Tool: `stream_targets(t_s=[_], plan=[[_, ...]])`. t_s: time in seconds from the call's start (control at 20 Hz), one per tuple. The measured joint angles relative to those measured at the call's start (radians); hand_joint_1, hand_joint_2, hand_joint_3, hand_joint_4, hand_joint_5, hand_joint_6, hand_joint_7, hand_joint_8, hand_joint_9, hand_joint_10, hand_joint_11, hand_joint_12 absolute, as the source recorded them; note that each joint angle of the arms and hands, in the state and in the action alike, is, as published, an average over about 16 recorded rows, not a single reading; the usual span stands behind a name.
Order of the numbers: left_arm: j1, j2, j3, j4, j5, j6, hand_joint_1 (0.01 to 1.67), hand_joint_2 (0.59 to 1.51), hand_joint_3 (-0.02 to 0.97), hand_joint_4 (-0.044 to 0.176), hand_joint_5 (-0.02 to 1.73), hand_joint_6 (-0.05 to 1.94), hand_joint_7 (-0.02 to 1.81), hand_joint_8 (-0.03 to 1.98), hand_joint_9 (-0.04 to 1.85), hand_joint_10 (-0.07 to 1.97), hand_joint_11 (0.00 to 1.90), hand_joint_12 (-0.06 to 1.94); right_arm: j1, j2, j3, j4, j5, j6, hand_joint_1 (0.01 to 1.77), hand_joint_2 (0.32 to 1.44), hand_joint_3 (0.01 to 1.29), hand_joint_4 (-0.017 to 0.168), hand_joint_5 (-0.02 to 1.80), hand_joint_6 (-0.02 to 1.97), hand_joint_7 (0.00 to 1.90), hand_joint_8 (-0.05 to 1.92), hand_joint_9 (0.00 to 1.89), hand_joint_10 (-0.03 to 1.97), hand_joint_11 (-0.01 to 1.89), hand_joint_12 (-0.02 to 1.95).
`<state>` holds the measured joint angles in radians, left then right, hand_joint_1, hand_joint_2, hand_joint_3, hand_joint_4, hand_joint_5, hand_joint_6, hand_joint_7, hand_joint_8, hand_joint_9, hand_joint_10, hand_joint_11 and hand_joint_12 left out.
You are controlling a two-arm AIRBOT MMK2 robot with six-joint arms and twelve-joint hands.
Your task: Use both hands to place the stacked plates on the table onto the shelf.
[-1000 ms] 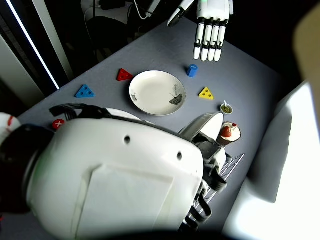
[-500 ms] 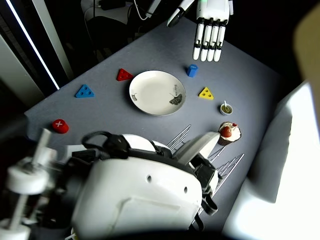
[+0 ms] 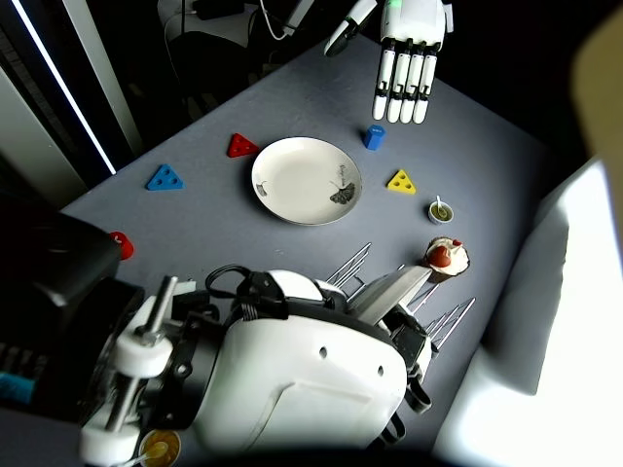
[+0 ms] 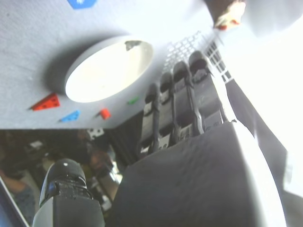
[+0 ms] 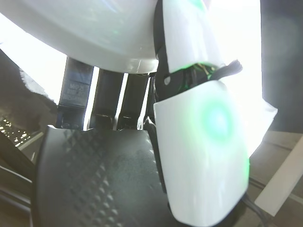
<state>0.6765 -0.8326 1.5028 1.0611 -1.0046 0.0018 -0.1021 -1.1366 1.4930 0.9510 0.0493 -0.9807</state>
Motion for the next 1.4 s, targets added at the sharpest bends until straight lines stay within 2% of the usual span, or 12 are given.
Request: stream_targets(t_s=[0.1, 0.3, 0.5, 0.85, 1.15, 1.3, 1.4], plan=[[0.0, -0.001, 0.0, 0.005, -0.002, 0.0, 0.06, 0.978, -0.007, 0.001, 0.19, 0.02, 0.19, 0.02, 0.19, 0.01, 0.19, 0.01, -0.012, -0.009, 0.004, -0.033, 0.011, 0.038, 1.49, 0.98, 0.01, -0.009, 0.85, 0.92, 1.09, 0.62, 1.12, 0.73, 1.0, 1.22], [-0.001, -0.001, 0.0, 0.014, -0.008, 0.0, 0.07, 0.976, -0.007, 0.001, 0.19, 0.02, 0.2, 0.02, 0.19, 0.01, 0.19, 0.01, -0.033, -0.022, 0.01, -0.108, 0.029, 0.117, 1.48, 0.99, 0.01, -0.009, 0.83, 0.98, 1.06, 0.69, 1.11, 0.75, 1.05, 0.93], [-0.001, -0.002, 0.0, 0.028, -0.014, 0.0, 0.07, 0.975, -0.007, 0.001, 0.19, 0.02, 0.2, 0.02, 0.19, 0.01, 0.19, 0.01, -0.05, -0.03, 0.017, -0.182, 0.043, 0.196, 1.43, 1.01, 0.01, -0.009, 0.82, 0.99, 1.02, 0.6, 1.08, 0.6, 1.1, 0.61], [-0.001, -0.005, -0.015, 0.068, -0.033, 0.0, 0.07, 0.974, -0.007, 0.001, 0.19, 0.02, 0.2, 0.02, 0.19, 0.01, 0.18, 0.01, -0.063, -0.032, 0.023, -0.281, 0.063, 0.307, 1.3, 1.02, 0.01, -0.007, 0.81, 0.62, 0.95, 0.31, 1.04, 0.27, 1.17, 0.08], [0.005, -0.007, -0.049, 0.125, -0.06, 0.0, 0.08, 0.976, -0.007, 0.001, 0.19, 0.02, 0.2, 0.02, 0.2, 0.01, 0.18, 0.01, -0.063, -0.029, 0.016, -0.297, 0.085, 0.315, 1.17, 1.01, 0.01, -0.005, 0.8, 0.2, 0.89, 0.02, 0.98, 0.01, 1.13, 0.02], [0.01, -0.008, -0.072, 0.158, -0.07, 0.0, 0.08, 0.977, -0.007, 0.001, 0.19, 0.02, 0.2, 0.02, 0.2, 0.01, 0.18, 0.01, -0.064, -0.025, 0.006, -0.336, 0.111, 0.317, 1.12, 1.0, 0.01, -0.004, 0.78, 0.03, 0.86, 0.02, 0.93, 0.0, 1.09, 0.02], [0.015, -0.01, -0.088, 0.179, -0.073, 0.0, 0.08, 0.977, -0.007, 0.001, 0.19, 0.02, 0.2, 0.02, 0.2, 0.01, 0.18, 0.01, -0.067, -0.021, -0.004, -0.378, 0.138, 0.316, 1.09, 1.0, 0.01, -0.004, 0.76, 0.02, 0.84, 0.02, 0.9, 0.0, 1.06, 0.02]])
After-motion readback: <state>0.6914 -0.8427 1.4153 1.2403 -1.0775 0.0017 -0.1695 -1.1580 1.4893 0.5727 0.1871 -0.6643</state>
